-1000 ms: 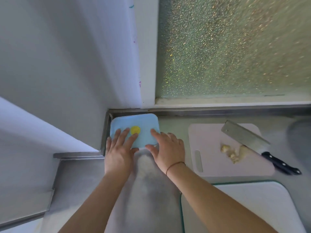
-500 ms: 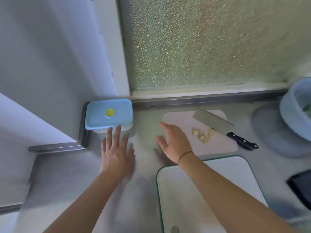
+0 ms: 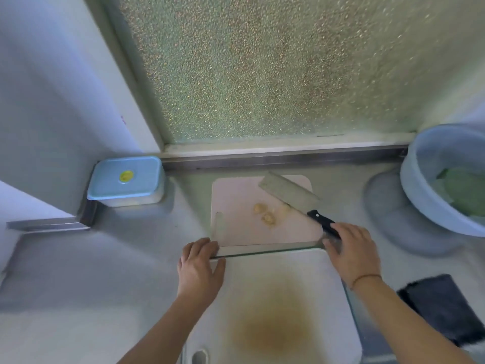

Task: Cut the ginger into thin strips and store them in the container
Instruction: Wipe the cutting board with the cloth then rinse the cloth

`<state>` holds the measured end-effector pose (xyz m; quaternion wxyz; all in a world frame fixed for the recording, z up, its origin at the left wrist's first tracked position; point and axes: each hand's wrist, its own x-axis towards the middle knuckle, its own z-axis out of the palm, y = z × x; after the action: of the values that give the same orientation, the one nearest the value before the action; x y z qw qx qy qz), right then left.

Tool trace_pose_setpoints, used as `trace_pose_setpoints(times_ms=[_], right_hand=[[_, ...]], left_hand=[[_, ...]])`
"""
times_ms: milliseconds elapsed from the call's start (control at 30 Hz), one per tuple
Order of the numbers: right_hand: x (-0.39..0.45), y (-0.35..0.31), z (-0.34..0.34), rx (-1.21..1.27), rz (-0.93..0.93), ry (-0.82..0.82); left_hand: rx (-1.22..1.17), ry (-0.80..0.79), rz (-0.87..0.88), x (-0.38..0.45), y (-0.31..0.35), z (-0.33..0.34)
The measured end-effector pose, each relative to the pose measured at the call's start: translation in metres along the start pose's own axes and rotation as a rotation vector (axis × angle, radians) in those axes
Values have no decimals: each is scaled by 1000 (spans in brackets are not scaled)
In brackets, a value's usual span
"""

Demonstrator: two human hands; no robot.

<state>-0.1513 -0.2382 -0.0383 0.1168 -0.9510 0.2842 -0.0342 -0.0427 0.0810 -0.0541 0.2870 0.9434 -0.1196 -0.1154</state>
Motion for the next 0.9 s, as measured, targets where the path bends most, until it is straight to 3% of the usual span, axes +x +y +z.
trace_pose_setpoints(times_ms=[200,333,433,567,667,767,900], right_hand=[[40,-1,5,-97,-47,-88],[50,4,9,-30,-103,-170],[55,10,10,47,-110,-213],[58,15,8,109,-121,-230],[58,17,6,90,-130,-244],[59,19,3,128,-151,-163],[57,25,-4,359,-72,-111]], left_hand=[[-321,21,-431,23,57,1],[-314,23,-473,32,63,2],[-221,41,-431,42,60,9],[-18,63,-184,42,68,25],[70,-16,-52,44,87,37],[70,-33,27,57,104,50],[-25,-74,-1,71,119,67]])
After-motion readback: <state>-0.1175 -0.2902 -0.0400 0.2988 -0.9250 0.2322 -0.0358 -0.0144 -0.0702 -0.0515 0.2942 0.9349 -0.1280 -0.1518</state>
